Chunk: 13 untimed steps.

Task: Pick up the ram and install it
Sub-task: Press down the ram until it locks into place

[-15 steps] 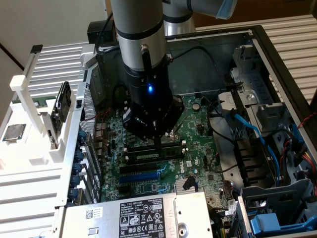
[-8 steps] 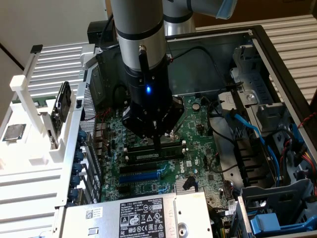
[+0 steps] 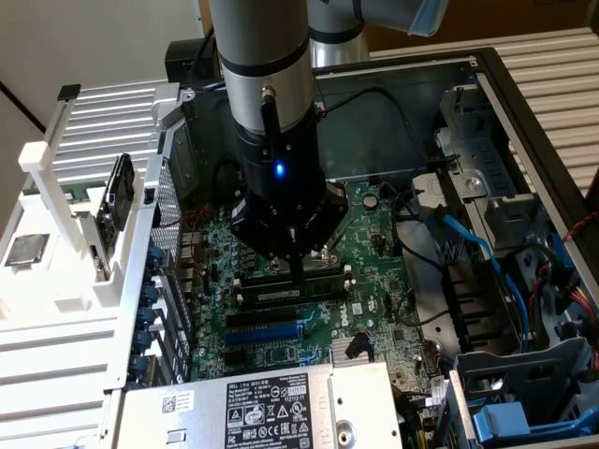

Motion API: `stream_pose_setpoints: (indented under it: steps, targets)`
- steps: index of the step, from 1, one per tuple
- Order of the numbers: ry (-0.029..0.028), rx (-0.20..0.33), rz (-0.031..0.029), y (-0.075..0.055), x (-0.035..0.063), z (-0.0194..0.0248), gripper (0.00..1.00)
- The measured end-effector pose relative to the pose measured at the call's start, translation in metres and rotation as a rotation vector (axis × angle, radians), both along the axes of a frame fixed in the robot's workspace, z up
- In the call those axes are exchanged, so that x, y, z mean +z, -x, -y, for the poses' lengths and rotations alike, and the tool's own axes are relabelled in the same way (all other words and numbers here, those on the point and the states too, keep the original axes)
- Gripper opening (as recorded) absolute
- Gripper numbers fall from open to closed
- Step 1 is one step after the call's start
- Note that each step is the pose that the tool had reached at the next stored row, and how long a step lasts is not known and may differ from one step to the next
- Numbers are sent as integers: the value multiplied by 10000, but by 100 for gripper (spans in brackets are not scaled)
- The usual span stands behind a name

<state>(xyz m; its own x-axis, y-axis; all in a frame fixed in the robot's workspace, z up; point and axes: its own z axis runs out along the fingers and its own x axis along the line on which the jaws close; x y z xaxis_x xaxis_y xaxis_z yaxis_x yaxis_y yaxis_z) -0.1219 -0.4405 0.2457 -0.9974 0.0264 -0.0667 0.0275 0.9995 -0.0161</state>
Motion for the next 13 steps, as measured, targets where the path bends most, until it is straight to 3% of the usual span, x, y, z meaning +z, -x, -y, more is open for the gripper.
stream_pose_setpoints:
  steps: [13]
  targets:
    - [-389, -1110, 0, 0, -1, 0, 10]
